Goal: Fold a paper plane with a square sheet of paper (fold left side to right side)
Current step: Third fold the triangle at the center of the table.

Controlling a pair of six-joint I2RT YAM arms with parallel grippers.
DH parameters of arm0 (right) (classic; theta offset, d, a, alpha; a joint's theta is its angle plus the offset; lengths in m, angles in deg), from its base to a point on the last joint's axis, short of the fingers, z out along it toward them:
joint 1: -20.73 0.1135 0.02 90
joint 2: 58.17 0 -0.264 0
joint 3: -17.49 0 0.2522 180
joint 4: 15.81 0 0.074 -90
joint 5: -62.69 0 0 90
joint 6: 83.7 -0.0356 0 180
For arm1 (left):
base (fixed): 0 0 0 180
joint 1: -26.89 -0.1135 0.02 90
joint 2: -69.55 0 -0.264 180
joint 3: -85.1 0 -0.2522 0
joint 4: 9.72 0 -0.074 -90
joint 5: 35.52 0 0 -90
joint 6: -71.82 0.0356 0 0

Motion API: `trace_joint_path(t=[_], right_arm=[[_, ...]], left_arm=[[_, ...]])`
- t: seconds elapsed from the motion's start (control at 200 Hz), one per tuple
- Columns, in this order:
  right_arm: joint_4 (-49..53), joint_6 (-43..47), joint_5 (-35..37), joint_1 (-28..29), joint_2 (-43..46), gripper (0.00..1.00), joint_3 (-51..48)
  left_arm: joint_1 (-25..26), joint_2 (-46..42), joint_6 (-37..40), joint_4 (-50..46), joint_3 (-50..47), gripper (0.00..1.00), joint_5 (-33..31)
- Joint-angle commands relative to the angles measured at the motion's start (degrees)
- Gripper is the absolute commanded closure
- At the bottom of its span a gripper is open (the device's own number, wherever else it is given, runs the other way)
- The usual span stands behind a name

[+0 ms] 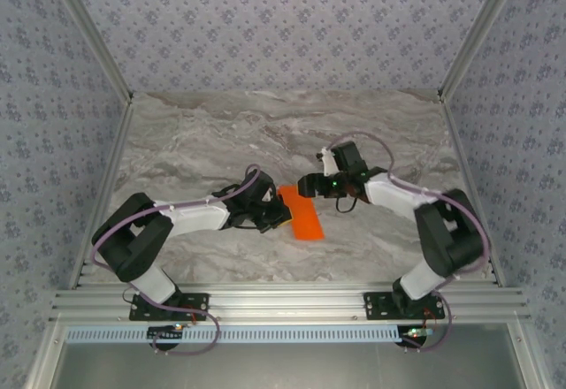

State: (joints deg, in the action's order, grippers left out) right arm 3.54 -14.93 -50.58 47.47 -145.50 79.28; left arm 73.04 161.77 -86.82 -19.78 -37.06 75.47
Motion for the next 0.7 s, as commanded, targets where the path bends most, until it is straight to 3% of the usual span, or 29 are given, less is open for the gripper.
trace_joint_path(t=[0.0, 0.175, 0.305, 0.47, 0.695], right_arm=[[-0.94, 5.35, 3.08, 0.80, 11.07, 0.20, -7.26], [-3.96, 6.99, 10.72, 10.51, 28.61, 0.11, -20.92], [-5.43, 8.20, 18.94, 21.07, 35.39, 0.10, -26.95], [-7.05, 12.55, 26.98, 31.24, 32.98, 0.09, -27.61], [-7.45, 18.68, 31.84, 35.43, 22.83, 0.09, -22.92]], left_arm=[[0.32, -1.78, -1.48, 0.25, 0.12, 1.00, -0.60], [0.12, -1.69, -3.69, -0.02, 0.88, 1.00, 0.00], [-0.27, -1.52, -4.77, -0.39, 1.24, 1.00, 0.91], [-0.61, -2.18, -4.86, -1.28, 1.27, 1.00, 0.72], [-0.65, -2.16, -4.83, -1.57, 1.43, 1.00, 0.72]])
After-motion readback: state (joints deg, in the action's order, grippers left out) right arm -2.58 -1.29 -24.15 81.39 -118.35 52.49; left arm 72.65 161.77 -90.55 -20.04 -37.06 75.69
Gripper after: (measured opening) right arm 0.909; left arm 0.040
